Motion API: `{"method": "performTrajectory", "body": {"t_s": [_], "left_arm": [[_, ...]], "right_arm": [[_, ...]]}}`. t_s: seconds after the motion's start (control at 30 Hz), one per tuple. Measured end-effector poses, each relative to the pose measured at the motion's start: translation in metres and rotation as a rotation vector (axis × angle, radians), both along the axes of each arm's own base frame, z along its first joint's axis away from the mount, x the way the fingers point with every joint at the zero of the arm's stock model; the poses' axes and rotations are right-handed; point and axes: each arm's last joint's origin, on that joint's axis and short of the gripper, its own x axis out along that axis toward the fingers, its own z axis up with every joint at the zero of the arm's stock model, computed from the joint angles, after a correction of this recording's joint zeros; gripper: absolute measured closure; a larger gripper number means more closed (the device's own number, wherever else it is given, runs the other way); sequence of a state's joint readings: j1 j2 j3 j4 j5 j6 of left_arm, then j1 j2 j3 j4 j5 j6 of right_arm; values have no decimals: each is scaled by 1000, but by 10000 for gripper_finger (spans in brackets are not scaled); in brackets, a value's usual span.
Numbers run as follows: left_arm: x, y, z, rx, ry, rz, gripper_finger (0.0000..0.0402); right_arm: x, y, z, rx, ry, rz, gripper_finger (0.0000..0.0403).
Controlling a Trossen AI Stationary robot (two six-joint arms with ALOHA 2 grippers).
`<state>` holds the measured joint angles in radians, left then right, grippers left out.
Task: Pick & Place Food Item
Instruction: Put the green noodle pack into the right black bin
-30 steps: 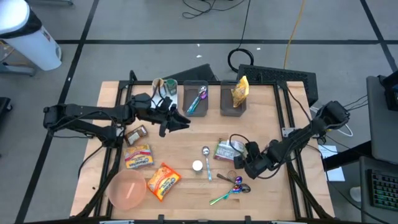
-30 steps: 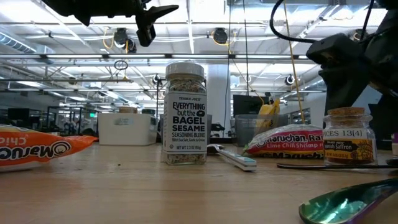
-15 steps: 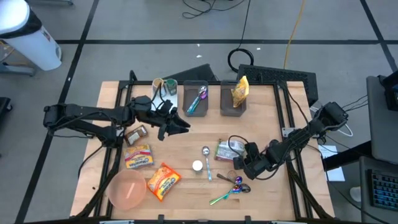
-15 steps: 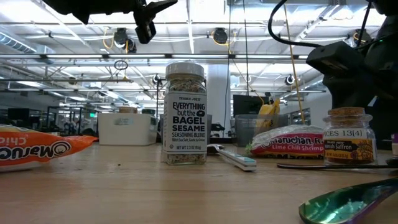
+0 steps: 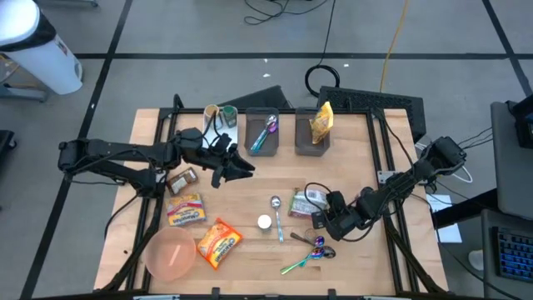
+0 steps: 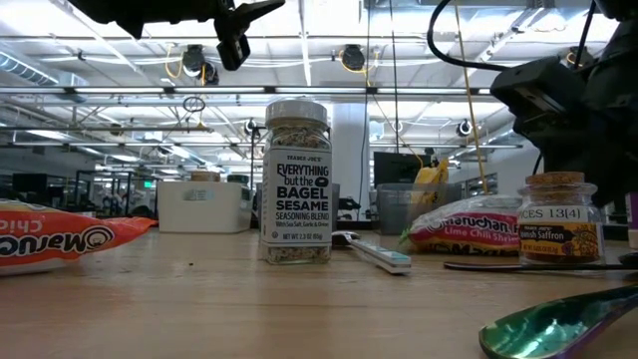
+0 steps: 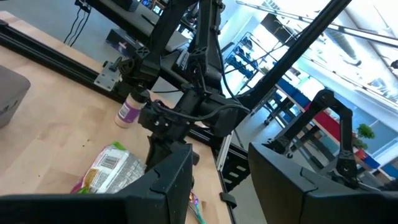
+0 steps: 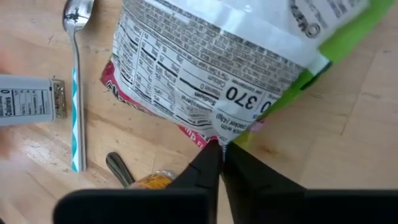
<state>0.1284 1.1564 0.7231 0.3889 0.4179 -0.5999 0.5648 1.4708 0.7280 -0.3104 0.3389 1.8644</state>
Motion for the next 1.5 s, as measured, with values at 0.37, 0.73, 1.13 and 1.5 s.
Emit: {"method": "performTrajectory", "body": {"t_s": [0.37,0.73,1.13,1.5], "left_arm": [[0,0,0,1,-2,8,238],[0,1,0,26,-3,25,238],[0,3,-5,18,41,34,238],[1,12,8,65,64,46,238]], "right_arm": [[0,0,7,-3,-34,50,402],[-7,-13,31,-38,-67,143,402],[4,-40,65,-130,-64,313,403],[22,-71,120,-297,-36,480,403]]}}
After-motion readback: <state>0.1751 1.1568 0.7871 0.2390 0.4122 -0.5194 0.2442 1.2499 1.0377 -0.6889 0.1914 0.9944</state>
